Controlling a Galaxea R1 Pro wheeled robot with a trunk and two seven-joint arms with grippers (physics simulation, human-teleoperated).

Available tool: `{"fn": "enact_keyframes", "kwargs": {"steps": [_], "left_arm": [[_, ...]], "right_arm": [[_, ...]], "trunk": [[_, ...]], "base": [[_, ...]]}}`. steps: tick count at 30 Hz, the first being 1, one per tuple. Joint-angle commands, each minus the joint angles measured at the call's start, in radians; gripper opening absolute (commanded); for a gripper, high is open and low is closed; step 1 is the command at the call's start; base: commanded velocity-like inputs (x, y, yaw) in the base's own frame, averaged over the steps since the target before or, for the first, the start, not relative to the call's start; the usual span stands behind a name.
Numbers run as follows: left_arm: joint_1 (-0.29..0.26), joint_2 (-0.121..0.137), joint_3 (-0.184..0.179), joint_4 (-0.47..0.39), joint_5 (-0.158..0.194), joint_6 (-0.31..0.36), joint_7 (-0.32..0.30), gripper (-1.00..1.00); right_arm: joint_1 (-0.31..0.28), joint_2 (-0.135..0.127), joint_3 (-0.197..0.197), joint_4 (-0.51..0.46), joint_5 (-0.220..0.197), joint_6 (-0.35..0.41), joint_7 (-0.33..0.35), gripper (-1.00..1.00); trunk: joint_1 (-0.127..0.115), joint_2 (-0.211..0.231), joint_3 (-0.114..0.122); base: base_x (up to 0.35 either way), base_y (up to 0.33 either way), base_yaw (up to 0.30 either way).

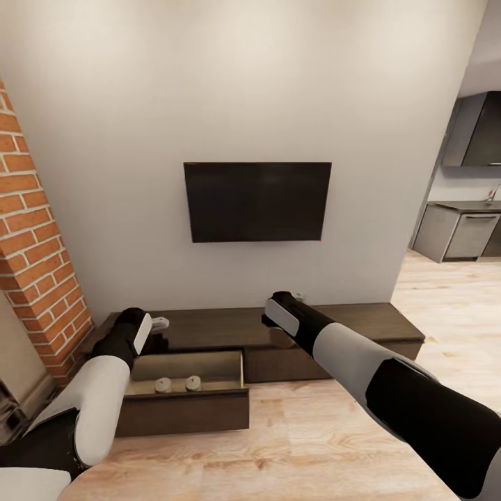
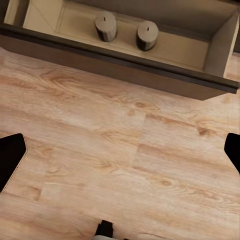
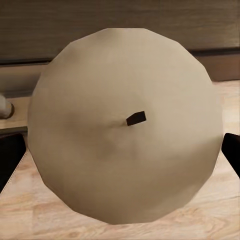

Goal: Place each of the two pumpkins and all three candles from the living room inside a cabinet in the living room (use any cabinet), then make sure every cabinet is closed, and position the cauldron so it is next to a table in the living room.

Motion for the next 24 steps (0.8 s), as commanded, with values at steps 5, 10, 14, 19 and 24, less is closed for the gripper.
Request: {"fn": "enact_keyframes", "kwargs": {"steps": [5, 10, 14, 19, 24], "left_arm": [[-0.001, -0.001, 0.007, 0.0, -0.01, 0.003, -0.005, 1.0], [-0.001, -0.001, 0.007, 0.0, -0.008, 0.005, -0.008, 1.0], [-0.001, -0.001, 0.007, 0.006, -0.007, 0.005, -0.012, 1.0], [-0.001, 0.0, 0.008, 0.023, -0.007, 0.003, -0.023, 1.0], [-0.001, 0.002, 0.009, 0.039, -0.007, 0.001, -0.037, 1.0]], "right_arm": [[-0.001, 0.0, 0.007, 0.0, -0.003, -0.03, -0.004, -1.0], [0.008, 0.0, 0.006, 0.0, -0.003, -0.058, 0.079, -1.0], [0.025, 0.0, 0.005, 0.0, -0.003, -0.059, 0.21, -1.0], [0.033, 0.0, 0.004, 0.001, -0.003, -0.064, 0.238, -1.0], [0.035, 0.0, 0.002, 0.002, -0.002, -0.065, 0.242, -1.0]], "trunk": [[0.001, -0.002, -0.002], [0.001, -0.002, -0.002], [0.001, -0.002, -0.002], [0.001, -0.002, -0.002], [0.001, -0.002, -0.002]], "base": [[0.001, 0.324, 0.0], [0.0, 0.324, 0.0], [0.0, 0.325, 0.0], [0.0, 0.325, 0.0], [0.0, 0.325, 0.0]]}}
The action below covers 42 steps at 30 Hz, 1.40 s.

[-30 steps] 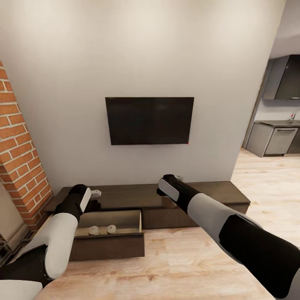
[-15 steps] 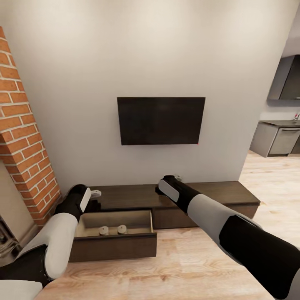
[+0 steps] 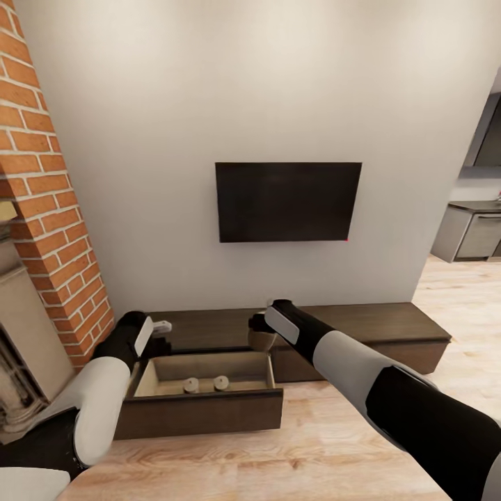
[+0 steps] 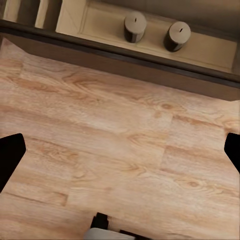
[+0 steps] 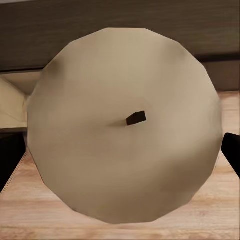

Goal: Place each of the two pumpkins and all three candles from the living room inside a cabinet in the living room (use any cabinet), then make sure every cabinet is closed, and position the cauldron so it is next to a table in the living room.

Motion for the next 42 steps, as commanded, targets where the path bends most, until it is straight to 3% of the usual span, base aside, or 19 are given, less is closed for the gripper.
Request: {"fn": "enact_keyframes", "kwargs": {"steps": [1, 8, 27, 30, 31, 42], "left_arm": [[-0.001, -0.001, 0.008, 0.003, -0.01, 0.003, -0.006, 1.0], [-0.001, 0.0, 0.009, 0.01, 0.014, 0.003, -0.078, 1.0], [-0.001, 0.0, 0.008, 0.01, 0.017, 0.003, -0.088, 1.0], [-0.001, -0.006, 0.009, 0.01, 0.023, 0.003, -0.084, 1.0], [-0.001, -0.009, 0.008, 0.007, 0.048, 0.003, -0.081, 1.0], [-0.001, -0.011, 0.009, -0.002, 0.061, 0.009, -0.082, 1.0]], "right_arm": [[-0.002, 0.0, 0.006, -0.001, -0.004, 0.002, -0.006, -1.0], [0.004, 0.0, 0.006, -0.001, -0.004, -0.021, 0.008, -1.0], [0.011, 0.0, 0.006, 0.0, -0.005, -0.06, 0.007, -1.0], [0.018, 0.0, 0.012, 0.038, 0.003, -0.13, 0.008, -1.0], [0.019, 0.0, 0.014, 0.044, 0.003, -0.198, 0.009, -1.0], [0.079, 0.0, 0.013, 0.068, 0.001, -0.265, 0.01, -1.0]], "trunk": [[0.001, -0.002, -0.002], [0.001, -0.002, -0.002], [0.001, -0.002, -0.002], [0.001, -0.002, -0.002], [0.001, -0.002, -0.002], [0.001, -0.002, -0.002]], "base": [[0.0, 0.325, 0.0], [0.0, 0.324, 0.0], [0.11, 0.323, 0.0], [0.147, 0.305, 0.0], [0.174, 0.291, 0.0], [0.29, 0.128, 0.0]]}}
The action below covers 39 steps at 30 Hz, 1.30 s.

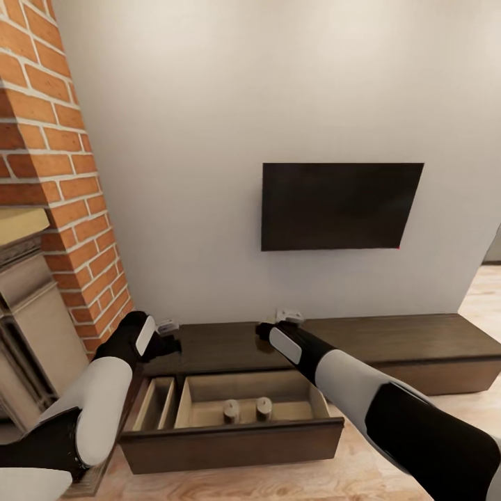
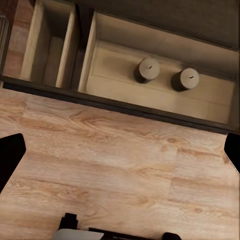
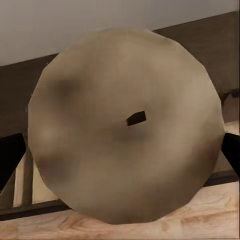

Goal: Place each of the two pumpkins and all three candles from the living room inside a cabinet in the living room (use any cabinet), then make sure every cabinet is closed, and position the cauldron so it is next to a table in the living room.

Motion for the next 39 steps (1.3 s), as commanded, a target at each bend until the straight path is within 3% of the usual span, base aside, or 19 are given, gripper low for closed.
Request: {"fn": "enact_keyframes", "kwargs": {"steps": [1, 9, 13, 17, 26, 39], "left_arm": [[-0.001, -0.004, 0.008, -0.001, -0.007, 0.003, -0.002, 1.0], [-0.001, -0.073, 0.01, -0.002, -0.007, 0.002, -0.003, 1.0], [-0.001, -0.088, 0.013, -0.002, 0.009, 0.001, -0.001, 1.0], [-0.001, -0.089, 0.017, -0.004, 0.031, 0.001, 0.001, 1.0], [-0.001, -0.089, 0.068, -0.036, 0.034, 0.001, 0.004, 1.0], [-0.001, -0.077, 0.074, -0.03, 0.028, -0.002, 0.012, 1.0]], "right_arm": [[0.003, 0.0, 0.005, 0.002, 0.005, 0.003, -0.005, -1.0], [0.049, 0.0, 0.002, 0.039, 0.004, 0.001, -0.005, -1.0], [0.052, 0.0, 0.002, 0.076, 0.004, 0.001, -0.005, -1.0], [0.053, 0.0, 0.002, 0.089, 0.004, 0.002, -0.004, -1.0], [0.06, 0.0, 0.003, 0.091, 0.005, 0.002, -0.004, -1.0], [0.078, 0.0, 0.003, 0.095, 0.004, 0.002, 0.041, -1.0]], "trunk": [[0.001, -0.002, -0.002], [0.001, -0.002, -0.002], [0.013, -0.023, -0.011], [0.028, -0.051, -0.024], [0.063, -0.114, -0.052], [0.112, -0.205, -0.093]], "base": [[0.331, 0.008, 0.0], [0.11, 0.002, 0.0], [0.006, 0.0, 0.0], [0.001, 0.0, 0.0], [0.0, 0.0, 0.0], [0.032, 0.0, 0.0]]}}
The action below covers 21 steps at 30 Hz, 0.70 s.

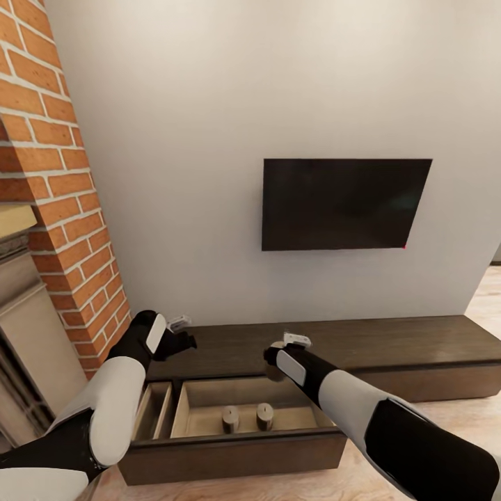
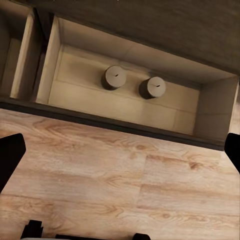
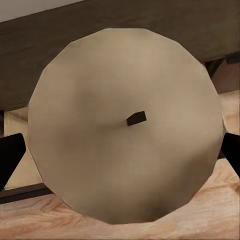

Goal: Place each of the two pumpkins and all three candles from the living room inside a cabinet in the living room (use any cabinet), then make sure every cabinet is closed, and position the cauldron so it is next to a table in the living room.

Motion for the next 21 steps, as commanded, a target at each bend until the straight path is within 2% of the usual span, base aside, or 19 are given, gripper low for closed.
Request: {"fn": "enact_keyframes", "kwargs": {"steps": [1, 4, 8, 21], "left_arm": [[-0.001, -0.002, 0.008, -0.001, -0.005, 0.004, 0.001, 1.0], [-0.001, -0.002, 0.006, -0.002, -0.005, -0.002, 0.012, 1.0], [-0.001, -0.009, 0.003, -0.003, -0.001, -0.026, 0.061, 1.0], [-0.001, -0.009, 0.005, -0.011, 0.002, -0.022, 0.062, 1.0]], "right_arm": [[0.001, 0.0, 0.004, 0.005, 0.0, 0.005, -0.005, -1.0], [0.004, 0.0, 0.004, 0.033, -0.001, 0.007, 0.002, -1.0], [0.005, 0.0, 0.003, 0.119, -0.001, 0.007, 0.067, -1.0], [0.013, 0.0, 0.003, 0.138, 0.0, 0.006, 0.074, -1.0]], "trunk": [[0.004, -0.009, -0.005], [0.016, -0.03, -0.014], [0.031, -0.058, -0.027], [0.081, -0.149, -0.068]], "base": [[0.025, 0.0, 0.0], [0.012, 0.0, 0.0], [0.002, 0.0, 0.0], [0.0, 0.0, 0.0]]}}
